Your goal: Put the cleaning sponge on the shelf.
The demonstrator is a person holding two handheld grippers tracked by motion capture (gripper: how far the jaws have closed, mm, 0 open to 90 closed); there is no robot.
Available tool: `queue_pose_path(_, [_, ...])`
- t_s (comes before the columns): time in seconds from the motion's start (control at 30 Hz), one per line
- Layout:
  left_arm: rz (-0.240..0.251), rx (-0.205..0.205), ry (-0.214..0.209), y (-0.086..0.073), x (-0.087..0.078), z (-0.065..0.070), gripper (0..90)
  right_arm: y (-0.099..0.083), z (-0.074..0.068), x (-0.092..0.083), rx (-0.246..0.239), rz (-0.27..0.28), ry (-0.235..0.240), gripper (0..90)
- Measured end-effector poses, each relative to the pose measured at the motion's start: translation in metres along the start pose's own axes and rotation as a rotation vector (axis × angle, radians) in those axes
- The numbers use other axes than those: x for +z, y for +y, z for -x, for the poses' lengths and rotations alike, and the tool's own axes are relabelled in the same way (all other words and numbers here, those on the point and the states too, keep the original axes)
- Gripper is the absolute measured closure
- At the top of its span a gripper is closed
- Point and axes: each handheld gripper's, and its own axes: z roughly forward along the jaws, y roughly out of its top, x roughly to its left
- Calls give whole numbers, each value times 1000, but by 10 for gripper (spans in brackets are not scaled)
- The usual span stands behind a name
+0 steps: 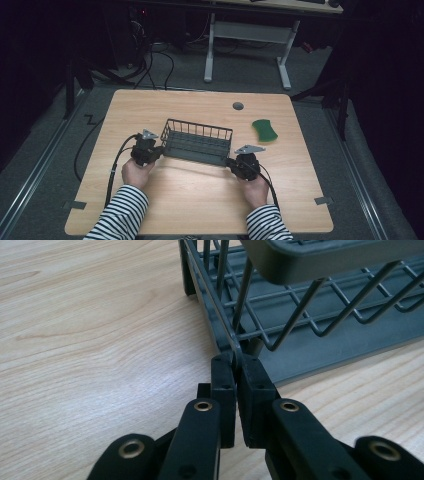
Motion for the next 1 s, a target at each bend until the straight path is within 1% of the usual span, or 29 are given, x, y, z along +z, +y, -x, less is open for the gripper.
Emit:
queue_pose_path(0.13, [2,14,-15,0,-1,7,866,-5,1,-6,4,4,-1,853])
queue_pose_path(0.17, [2,14,-15,0,-1,7,865,-5,1,-6,4,4,-1,853])
queue_pose_path(0.27, [3,27,-29,0,-3,14,866,-11,3,-13,6,9,-2,852])
queue_pose_path(0.4, [5,26,-51,-3,-4,20,866,-18,5,-20,12,13,-2,852])
queue_pose_path(0.53, [5,35,-58,-4,-5,25,867,-23,4,-25,12,7,0,851])
queue_pose_path(0.63, [5,42,-75,-5,-6,31,866,-29,5,-33,16,14,0,851])
queue_pose_path(0.73, [0,60,-82,-5,-6,36,867,-34,5,-38,18,15,0,851])
queue_pose_path(0.9, [-1,76,-86,-7,-6,44,866,-42,4,-45,18,16,-6,850])
queue_pose_path(1.0, [1,80,-99,-8,-6,49,866,-47,6,-50,19,19,-6,850])
